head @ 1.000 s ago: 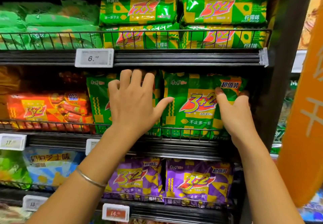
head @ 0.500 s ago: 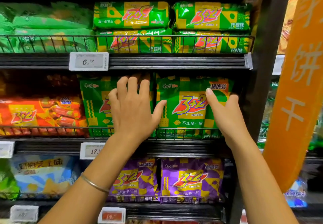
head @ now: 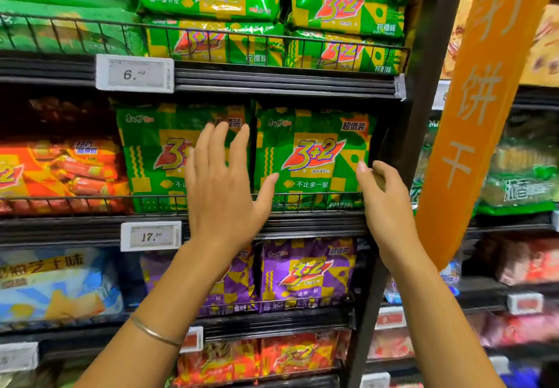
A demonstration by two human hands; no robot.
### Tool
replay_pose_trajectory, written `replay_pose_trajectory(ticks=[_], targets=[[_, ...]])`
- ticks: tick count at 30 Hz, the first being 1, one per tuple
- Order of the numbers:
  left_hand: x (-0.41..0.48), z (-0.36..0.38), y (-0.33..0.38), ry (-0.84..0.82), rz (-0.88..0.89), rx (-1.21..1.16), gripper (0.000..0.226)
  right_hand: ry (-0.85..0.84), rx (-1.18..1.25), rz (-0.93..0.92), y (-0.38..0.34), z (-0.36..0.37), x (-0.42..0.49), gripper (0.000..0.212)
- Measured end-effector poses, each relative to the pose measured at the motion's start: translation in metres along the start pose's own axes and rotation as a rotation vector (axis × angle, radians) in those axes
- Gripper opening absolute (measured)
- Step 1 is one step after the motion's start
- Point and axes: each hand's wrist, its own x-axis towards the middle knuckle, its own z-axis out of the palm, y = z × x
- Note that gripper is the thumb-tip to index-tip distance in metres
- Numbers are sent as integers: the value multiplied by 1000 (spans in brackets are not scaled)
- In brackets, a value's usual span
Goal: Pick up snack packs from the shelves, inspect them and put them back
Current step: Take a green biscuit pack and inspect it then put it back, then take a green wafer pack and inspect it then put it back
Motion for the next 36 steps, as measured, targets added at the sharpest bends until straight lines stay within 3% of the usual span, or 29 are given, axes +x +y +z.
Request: replay_pose_trajectory(ticks=[7, 10, 13, 17, 20, 23, 26, 29, 33, 36], targets=[[-76, 10, 38, -9, -188, -502, 64, -14, 245, -26, -1, -57, -62, 21], [-115, 11, 86, -156, -333, -825, 49, 107, 367, -146, 3, -99, -71, 23], [-155, 25, 140, -424, -435, -985, 34, 149, 604, -89, 22, -141, -65, 27], [-176, 61, 203, -762, -672, -1174, 19, -119, 983, 207, 55, -202, -33, 24], [-170, 89, 247, -816, -815, -1203, 20, -287, 847, 316, 77, -239, 3, 18], [-160, 111, 287, -779, -919, -1236, 24, -300, 584, 260, 95, -259, 39, 13], [-154, 128, 313, -730, -887, -1204, 22, -252, 433, 191, 101, -264, 71, 12], [-148, 131, 328, -588, -716, -1147, 23, -194, 327, 76, 99, -257, 95, 12], [-117, 119, 329, -174, -360, -903, 46, -188, 180, -110, 95, -243, 118, 27], [-80, 111, 318, -20, -306, -772, 55, -216, 141, -142, 95, -234, 122, 39]])
